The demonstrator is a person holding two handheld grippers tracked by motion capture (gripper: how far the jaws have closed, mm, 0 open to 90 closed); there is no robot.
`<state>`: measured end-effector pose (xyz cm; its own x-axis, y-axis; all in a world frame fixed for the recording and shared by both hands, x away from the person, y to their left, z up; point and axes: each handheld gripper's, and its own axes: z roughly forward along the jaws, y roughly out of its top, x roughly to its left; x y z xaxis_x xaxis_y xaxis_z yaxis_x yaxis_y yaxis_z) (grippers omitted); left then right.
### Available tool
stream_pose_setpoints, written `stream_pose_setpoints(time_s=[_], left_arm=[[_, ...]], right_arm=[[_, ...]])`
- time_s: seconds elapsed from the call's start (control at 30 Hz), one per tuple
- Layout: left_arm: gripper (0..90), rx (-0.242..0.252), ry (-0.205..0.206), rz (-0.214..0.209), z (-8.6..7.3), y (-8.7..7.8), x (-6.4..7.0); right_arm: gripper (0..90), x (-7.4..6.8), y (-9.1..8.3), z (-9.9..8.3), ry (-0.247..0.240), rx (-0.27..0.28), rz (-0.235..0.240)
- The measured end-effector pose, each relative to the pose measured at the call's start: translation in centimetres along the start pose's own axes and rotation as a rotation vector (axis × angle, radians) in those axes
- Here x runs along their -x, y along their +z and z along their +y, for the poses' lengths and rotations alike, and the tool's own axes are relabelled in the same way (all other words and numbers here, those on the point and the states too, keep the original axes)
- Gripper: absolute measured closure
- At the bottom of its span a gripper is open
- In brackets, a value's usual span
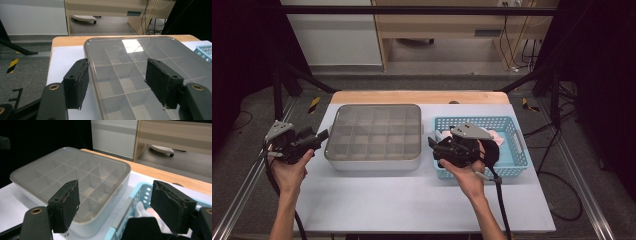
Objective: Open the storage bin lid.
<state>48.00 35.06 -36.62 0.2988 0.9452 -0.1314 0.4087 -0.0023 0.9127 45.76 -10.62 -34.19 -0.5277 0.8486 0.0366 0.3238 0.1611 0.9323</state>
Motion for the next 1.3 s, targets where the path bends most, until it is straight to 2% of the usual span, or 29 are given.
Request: stream_pose_setpoints(time_s=[0.17,0.37,0.53,0.6,0.63,0.83,0.97,1.2,1.3], left_arm=[[34.3,-0.002,-0.005,0.01,0.1,0.6,-0.5],[34.7,-0.02,-0.003,0.013,0.2,1.7,-0.8],[34.6,-0.035,0.012,0.025,0.3,2.4,-0.9],[34.1,-0.047,0.016,0.033,0.4,2.8,-1.0],[34.0,-0.048,0.014,0.042,0.6,3.1,-1.3],[33.5,-0.036,-0.007,0.037,0.9,3.9,-1.8],[32.7,-0.062,0.003,0.054,0.8,5.0,-2.1],[31.7,-0.078,-0.006,0.058,0.6,5.8,-2.6],[31.2,-0.107,-0.005,0.067,0.2,6.5,-2.8]], right_arm=[[24.9,-0.6,1.6,0.8,0.016,0.015,0.003],[26.5,-1.1,3.4,1.0,0.022,0.003,-0.004],[27.1,-1.1,5.0,0.9,0.023,-0.014,-0.011],[27.6,-0.9,5.8,0.7,0.037,-0.03,-0.017],[27.8,-0.9,6.1,0.6,0.041,-0.032,-0.022],[28.6,-0.9,7.7,0.6,0.063,-0.035,-0.035],[28.6,-0.9,8.9,0.4,0.079,-0.047,-0.037],[28.4,-1.1,10.5,0.2,0.081,-0.082,-0.04],[28.4,-0.9,11.3,0.1,0.094,-0.09,-0.053]])
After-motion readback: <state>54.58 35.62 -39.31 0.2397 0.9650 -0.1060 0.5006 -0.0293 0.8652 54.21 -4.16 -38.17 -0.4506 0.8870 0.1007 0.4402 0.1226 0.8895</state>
